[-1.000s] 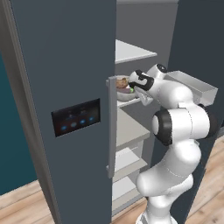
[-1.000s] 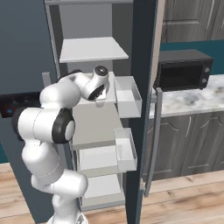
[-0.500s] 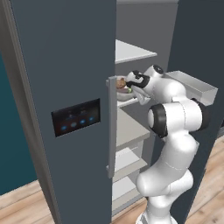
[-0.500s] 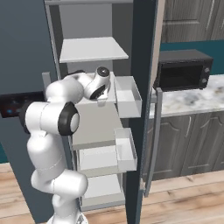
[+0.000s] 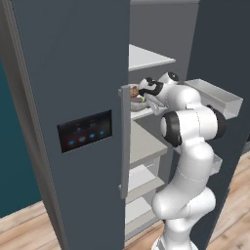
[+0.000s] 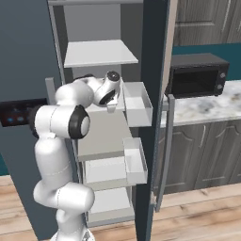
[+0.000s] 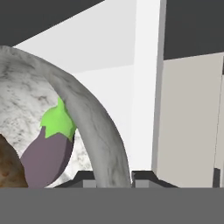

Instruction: Pick the chicken drumstick and eggplant from their plates and place them in the bowl. Then put the bowl in the fridge.

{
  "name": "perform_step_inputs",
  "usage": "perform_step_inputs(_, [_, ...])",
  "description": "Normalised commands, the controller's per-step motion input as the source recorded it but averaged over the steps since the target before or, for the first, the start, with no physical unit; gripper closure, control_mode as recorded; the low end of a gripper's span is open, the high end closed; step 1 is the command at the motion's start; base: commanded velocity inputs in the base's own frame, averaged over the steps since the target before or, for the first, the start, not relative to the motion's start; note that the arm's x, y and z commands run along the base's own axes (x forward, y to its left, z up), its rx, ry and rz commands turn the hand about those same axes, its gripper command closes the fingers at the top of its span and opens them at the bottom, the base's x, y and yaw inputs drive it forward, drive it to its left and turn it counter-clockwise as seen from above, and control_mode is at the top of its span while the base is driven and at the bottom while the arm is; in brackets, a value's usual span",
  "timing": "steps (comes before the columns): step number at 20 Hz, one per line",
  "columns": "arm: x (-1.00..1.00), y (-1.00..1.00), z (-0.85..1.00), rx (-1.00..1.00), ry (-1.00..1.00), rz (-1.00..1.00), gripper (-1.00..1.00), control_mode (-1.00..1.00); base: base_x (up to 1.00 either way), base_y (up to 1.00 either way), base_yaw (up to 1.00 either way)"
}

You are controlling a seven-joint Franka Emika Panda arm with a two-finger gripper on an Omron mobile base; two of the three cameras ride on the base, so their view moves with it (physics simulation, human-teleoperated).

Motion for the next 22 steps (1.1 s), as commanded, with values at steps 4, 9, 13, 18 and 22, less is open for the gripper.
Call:
perform_step_inputs(4, [0.26,0.0,-0.2,0.04,0.0,0.0,1.0,-1.0,0.0,0.0,0.0])
perform_step_inputs(9, [0.25,0.05,-0.24,0.01,0.0,0.0,1.0,-1.0,0.0,0.0,0.0])
perform_step_inputs(13, [0.24,0.14,-0.24,0.03,0.0,0.0,1.0,-1.0,0.0,0.0,0.0])
perform_step_inputs(18, [0.16,0.2,-0.25,0.04,0.0,0.0,1.0,-1.0,0.0,0.0,0.0])
perform_step_inputs(22, [0.11,0.22,-0.3,0.05,0.0,0.0,1.0,-1.0,0.0,0.0,0.0])
